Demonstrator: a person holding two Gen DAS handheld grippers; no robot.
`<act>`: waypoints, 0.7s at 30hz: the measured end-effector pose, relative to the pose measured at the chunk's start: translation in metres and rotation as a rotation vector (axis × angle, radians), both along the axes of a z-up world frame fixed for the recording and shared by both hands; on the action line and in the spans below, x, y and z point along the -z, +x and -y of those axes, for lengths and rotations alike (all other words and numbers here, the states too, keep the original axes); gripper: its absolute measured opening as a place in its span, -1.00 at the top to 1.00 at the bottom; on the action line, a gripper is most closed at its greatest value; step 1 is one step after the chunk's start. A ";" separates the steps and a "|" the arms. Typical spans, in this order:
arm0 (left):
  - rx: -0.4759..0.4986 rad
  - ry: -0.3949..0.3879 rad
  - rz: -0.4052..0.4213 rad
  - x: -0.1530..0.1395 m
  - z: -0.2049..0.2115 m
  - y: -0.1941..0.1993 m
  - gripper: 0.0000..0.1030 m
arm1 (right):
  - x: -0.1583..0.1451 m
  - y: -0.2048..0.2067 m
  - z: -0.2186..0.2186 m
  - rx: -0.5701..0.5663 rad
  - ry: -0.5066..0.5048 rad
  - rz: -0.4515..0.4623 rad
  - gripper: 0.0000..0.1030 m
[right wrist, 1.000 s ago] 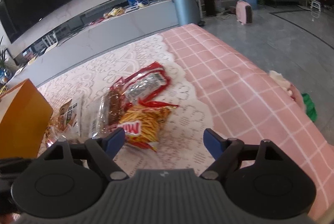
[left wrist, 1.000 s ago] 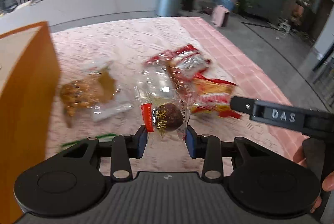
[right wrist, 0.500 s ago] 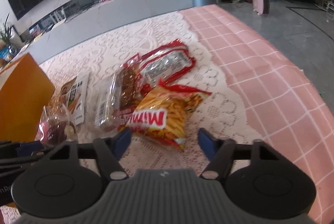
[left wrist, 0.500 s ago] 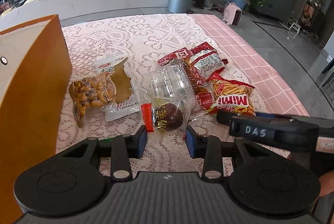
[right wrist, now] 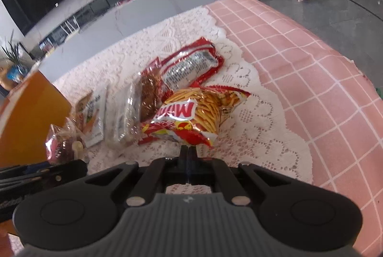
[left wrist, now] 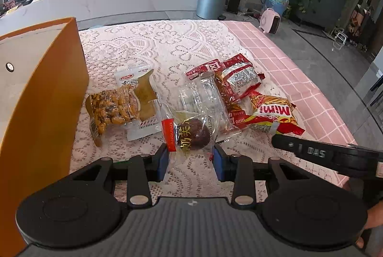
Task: Organize snacks
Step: 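Grasp the red Mimi chips bag with the right tool while the left tool holds the bun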
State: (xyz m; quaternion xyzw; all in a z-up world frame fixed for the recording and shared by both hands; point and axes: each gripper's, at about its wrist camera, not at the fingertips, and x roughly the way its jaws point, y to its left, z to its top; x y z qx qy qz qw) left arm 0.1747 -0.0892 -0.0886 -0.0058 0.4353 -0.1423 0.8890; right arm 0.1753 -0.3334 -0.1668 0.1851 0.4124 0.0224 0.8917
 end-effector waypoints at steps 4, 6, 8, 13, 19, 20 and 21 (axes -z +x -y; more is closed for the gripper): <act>0.001 -0.013 -0.002 0.000 -0.002 0.000 0.17 | -0.010 -0.012 0.003 -0.005 0.023 0.068 1.00; 0.001 -0.021 -0.002 -0.001 -0.004 0.000 0.17 | -0.015 -0.018 0.002 -0.008 0.015 0.097 1.00; 0.000 -0.029 -0.002 -0.002 -0.006 -0.001 0.17 | -0.018 -0.022 0.000 -0.018 0.012 0.114 1.00; -0.006 -0.045 0.003 -0.001 -0.008 0.001 0.17 | -0.025 -0.024 -0.002 0.065 -0.048 0.171 0.02; -0.016 -0.057 0.009 0.000 -0.011 0.005 0.17 | -0.022 -0.004 -0.015 0.103 -0.190 0.188 -0.35; -0.017 -0.056 0.007 0.001 -0.011 0.006 0.17 | -0.020 0.000 -0.017 0.099 -0.207 0.179 -0.35; -0.018 -0.054 0.003 0.002 -0.011 0.007 0.17 | -0.018 0.003 -0.018 0.095 -0.212 0.172 -0.40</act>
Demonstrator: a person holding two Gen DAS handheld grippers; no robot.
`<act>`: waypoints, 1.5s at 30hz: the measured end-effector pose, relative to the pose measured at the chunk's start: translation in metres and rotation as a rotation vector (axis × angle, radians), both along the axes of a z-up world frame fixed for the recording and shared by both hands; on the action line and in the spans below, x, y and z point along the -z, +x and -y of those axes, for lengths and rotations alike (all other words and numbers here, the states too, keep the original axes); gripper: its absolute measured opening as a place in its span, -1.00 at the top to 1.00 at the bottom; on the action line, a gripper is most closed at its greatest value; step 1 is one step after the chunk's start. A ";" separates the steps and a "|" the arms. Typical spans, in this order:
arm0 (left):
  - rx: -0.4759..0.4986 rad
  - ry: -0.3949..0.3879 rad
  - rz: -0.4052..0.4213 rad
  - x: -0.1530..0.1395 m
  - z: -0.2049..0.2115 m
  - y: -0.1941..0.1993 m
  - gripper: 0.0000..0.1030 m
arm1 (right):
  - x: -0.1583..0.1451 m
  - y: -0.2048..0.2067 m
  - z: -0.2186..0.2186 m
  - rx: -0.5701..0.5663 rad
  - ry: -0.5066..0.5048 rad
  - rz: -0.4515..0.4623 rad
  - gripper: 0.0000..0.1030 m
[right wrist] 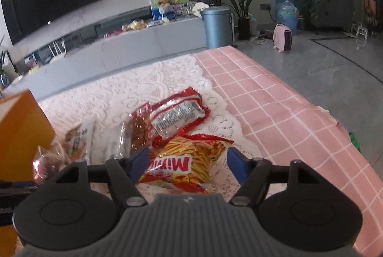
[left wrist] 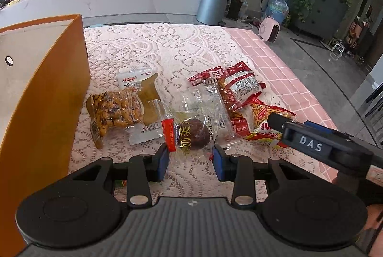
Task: Organize snacks
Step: 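Grasp the red Mimi chips bag with the right tool while the left tool holds the bun, then carry the bun and Mimi bag over the open box with both tools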
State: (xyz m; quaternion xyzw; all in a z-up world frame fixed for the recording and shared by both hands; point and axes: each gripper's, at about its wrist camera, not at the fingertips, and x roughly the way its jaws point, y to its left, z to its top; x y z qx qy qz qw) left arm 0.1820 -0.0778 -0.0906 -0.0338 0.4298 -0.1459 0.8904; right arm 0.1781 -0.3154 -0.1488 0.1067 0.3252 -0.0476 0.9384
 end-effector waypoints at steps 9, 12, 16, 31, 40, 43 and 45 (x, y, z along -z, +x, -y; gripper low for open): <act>0.014 0.030 0.000 0.000 0.008 0.000 0.17 | 0.018 0.012 0.010 -0.007 0.089 -0.060 -0.15; 0.020 0.039 0.005 -0.004 0.010 -0.003 0.17 | 0.018 0.010 0.009 -0.031 0.117 -0.060 0.19; 0.020 0.043 0.018 -0.011 0.011 -0.007 0.17 | 0.018 0.008 0.007 -0.038 0.110 -0.065 0.37; 0.026 0.018 0.093 -0.056 -0.002 -0.035 0.17 | -0.019 -0.032 -0.001 -0.046 0.061 0.048 0.41; -0.041 0.010 0.126 -0.099 -0.049 -0.057 0.17 | -0.067 -0.072 -0.034 -0.121 0.041 0.093 0.41; -0.079 0.000 0.135 -0.111 -0.070 -0.063 0.17 | -0.085 -0.080 -0.056 -0.172 0.024 0.132 0.41; -0.097 0.003 0.148 -0.118 -0.083 -0.066 0.17 | -0.097 -0.085 -0.070 -0.217 0.036 0.151 0.41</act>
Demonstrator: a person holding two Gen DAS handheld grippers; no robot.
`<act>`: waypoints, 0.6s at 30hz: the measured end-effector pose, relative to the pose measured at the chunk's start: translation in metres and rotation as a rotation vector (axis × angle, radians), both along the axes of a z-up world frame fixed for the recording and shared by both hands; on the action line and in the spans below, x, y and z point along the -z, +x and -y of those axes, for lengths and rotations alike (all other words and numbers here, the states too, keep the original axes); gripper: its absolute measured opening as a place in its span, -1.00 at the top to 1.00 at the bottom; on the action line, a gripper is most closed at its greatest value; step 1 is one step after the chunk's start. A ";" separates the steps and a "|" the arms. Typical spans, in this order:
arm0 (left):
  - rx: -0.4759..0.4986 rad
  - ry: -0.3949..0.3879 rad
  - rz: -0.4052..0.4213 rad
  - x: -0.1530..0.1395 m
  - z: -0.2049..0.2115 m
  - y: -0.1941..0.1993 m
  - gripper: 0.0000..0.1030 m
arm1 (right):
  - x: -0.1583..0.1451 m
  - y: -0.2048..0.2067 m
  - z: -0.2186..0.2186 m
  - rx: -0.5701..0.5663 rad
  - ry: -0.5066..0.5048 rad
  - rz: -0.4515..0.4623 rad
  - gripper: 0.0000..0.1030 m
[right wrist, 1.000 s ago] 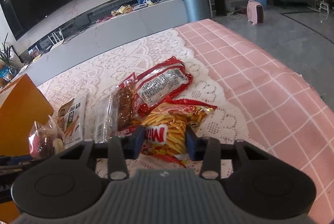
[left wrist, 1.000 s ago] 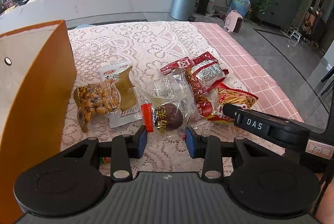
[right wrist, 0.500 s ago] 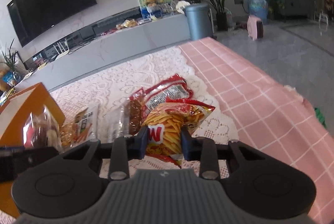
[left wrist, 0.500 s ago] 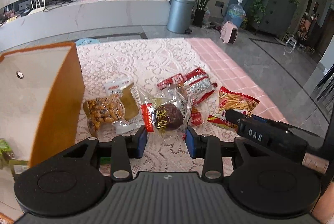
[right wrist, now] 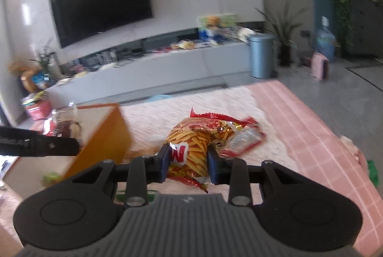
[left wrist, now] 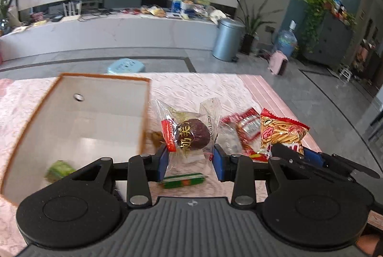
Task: Organize snacks
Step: 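Carry the bun and Mimi bag over the open box with both tools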
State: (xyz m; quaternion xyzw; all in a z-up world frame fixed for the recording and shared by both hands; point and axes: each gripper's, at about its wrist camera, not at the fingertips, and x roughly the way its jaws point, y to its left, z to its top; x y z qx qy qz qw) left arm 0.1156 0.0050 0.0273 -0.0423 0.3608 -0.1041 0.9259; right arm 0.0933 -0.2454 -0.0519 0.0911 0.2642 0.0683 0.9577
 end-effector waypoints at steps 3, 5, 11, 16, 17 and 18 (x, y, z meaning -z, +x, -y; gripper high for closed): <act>-0.032 0.016 0.023 -0.009 -0.019 -0.005 0.17 | -0.016 -0.007 -0.023 -0.074 0.017 0.023 0.41; -0.055 0.018 0.031 -0.015 -0.030 -0.008 0.17 | -0.026 -0.012 -0.038 -0.121 0.025 0.042 0.41; -0.105 0.016 0.040 -0.026 -0.063 -0.009 0.17 | -0.045 -0.019 -0.090 -0.253 -0.012 0.078 0.41; -0.113 0.022 -0.014 -0.026 -0.086 -0.001 0.17 | -0.048 -0.011 -0.128 -0.341 -0.054 0.059 0.41; -0.111 0.029 -0.024 -0.025 -0.089 0.001 0.17 | -0.048 -0.008 -0.134 -0.354 -0.060 0.053 0.42; -0.109 0.037 -0.042 -0.022 -0.092 0.004 0.17 | -0.047 -0.006 -0.139 -0.366 -0.066 0.044 0.42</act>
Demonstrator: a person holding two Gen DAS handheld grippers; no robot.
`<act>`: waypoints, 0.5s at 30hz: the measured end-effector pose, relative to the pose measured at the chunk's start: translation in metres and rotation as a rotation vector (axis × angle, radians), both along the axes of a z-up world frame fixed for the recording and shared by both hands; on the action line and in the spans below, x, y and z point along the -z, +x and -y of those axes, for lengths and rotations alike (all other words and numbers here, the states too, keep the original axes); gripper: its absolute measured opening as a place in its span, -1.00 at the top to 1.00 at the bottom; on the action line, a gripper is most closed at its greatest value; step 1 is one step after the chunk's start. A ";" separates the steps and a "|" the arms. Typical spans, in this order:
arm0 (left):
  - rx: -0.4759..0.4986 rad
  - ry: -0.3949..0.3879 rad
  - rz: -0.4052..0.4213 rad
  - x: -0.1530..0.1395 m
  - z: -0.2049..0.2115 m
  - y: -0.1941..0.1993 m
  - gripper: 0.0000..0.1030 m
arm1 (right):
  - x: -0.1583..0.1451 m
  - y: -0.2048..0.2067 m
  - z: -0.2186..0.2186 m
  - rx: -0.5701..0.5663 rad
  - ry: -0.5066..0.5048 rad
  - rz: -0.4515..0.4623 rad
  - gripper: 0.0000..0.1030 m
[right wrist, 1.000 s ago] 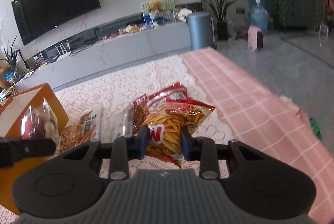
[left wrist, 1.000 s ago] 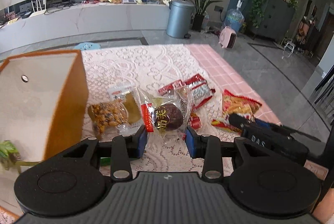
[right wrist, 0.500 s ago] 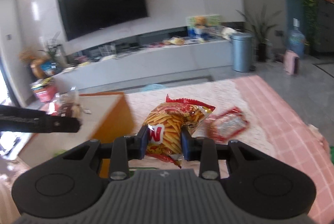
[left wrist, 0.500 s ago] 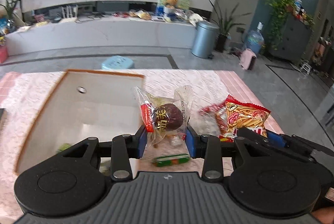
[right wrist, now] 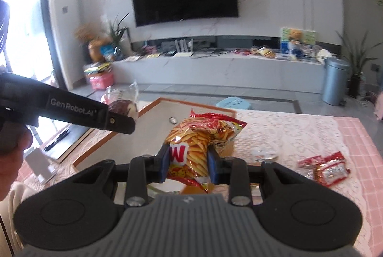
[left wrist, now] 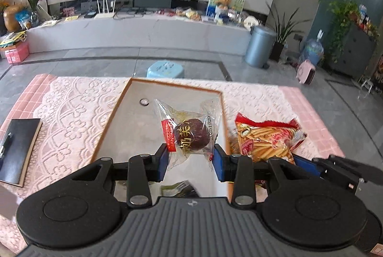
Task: Organize snacks
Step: 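Carry the bun and Mimi bag over the open box with both tools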
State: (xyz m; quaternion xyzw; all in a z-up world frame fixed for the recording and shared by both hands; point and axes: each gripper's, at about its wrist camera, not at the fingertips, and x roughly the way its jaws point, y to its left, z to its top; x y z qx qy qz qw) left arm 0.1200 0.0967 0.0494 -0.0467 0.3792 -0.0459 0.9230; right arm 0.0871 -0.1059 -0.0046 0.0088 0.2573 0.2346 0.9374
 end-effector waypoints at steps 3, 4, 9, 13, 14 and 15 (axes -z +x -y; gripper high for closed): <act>0.012 0.006 -0.064 0.011 -0.008 0.012 0.17 | 0.004 0.013 -0.016 -0.041 -0.035 -0.032 0.41; 0.013 0.007 -0.087 0.015 -0.011 0.017 0.17 | 0.006 0.016 -0.021 -0.053 -0.050 -0.044 0.42; 0.011 0.023 -0.182 0.038 -0.027 0.034 0.17 | 0.015 0.035 -0.047 -0.102 -0.128 -0.092 0.42; 0.016 0.028 -0.253 0.055 -0.040 0.041 0.17 | 0.024 0.051 -0.060 -0.128 -0.173 -0.131 0.42; 0.021 0.031 -0.267 0.058 -0.043 0.044 0.17 | 0.026 0.055 -0.063 -0.135 -0.182 -0.139 0.41; 0.025 0.037 -0.278 0.062 -0.044 0.047 0.17 | 0.028 0.058 -0.066 -0.142 -0.189 -0.144 0.42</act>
